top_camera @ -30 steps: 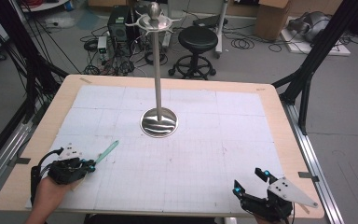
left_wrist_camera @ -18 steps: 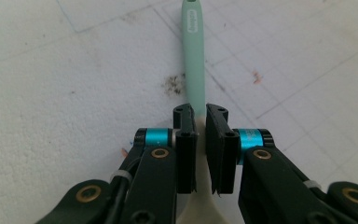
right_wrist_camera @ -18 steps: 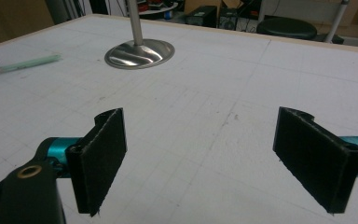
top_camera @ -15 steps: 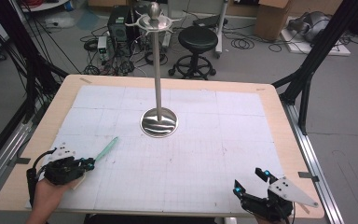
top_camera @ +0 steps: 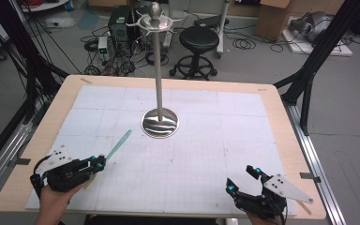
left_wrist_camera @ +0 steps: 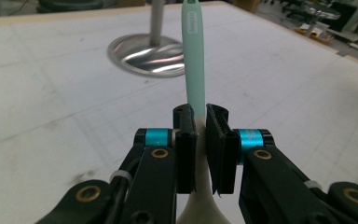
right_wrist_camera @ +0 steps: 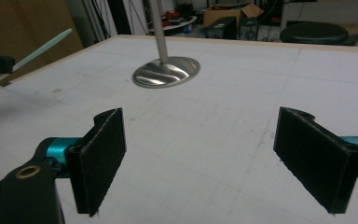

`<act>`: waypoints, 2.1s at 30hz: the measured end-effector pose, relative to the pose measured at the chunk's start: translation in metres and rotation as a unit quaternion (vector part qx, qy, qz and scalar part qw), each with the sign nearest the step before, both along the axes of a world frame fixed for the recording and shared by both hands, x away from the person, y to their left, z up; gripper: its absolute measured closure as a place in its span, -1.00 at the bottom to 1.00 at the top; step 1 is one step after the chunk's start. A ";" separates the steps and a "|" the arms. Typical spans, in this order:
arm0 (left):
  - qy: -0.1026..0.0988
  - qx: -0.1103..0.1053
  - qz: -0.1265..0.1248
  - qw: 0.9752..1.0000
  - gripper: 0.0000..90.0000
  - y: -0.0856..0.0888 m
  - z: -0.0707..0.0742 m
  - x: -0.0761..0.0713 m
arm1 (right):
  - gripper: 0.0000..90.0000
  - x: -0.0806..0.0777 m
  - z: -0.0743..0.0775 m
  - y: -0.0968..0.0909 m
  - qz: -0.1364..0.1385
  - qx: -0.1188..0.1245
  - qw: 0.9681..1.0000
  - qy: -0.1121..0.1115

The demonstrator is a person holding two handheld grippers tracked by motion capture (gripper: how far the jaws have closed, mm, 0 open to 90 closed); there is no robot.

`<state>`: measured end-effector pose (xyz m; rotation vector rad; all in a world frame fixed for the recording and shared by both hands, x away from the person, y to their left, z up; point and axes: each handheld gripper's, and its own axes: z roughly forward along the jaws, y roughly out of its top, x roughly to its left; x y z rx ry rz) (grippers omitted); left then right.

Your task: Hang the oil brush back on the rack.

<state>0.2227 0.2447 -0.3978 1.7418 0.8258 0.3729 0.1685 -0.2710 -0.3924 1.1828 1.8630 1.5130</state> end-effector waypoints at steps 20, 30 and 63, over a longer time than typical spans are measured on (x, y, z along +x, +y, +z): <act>-0.071 -0.014 -0.074 0.995 0.82 -0.067 0.017 -0.034 | -0.53 0.035 0.021 0.098 0.134 0.065 0.989 0.006; -0.084 -0.008 -0.096 0.992 0.82 -0.081 0.018 -0.042 | -0.25 0.047 0.028 0.132 0.184 0.086 0.979 0.010; -0.069 -0.013 -0.136 0.988 0.82 -0.087 0.014 -0.043 | 0.81 0.047 0.051 0.162 0.273 0.154 0.949 0.012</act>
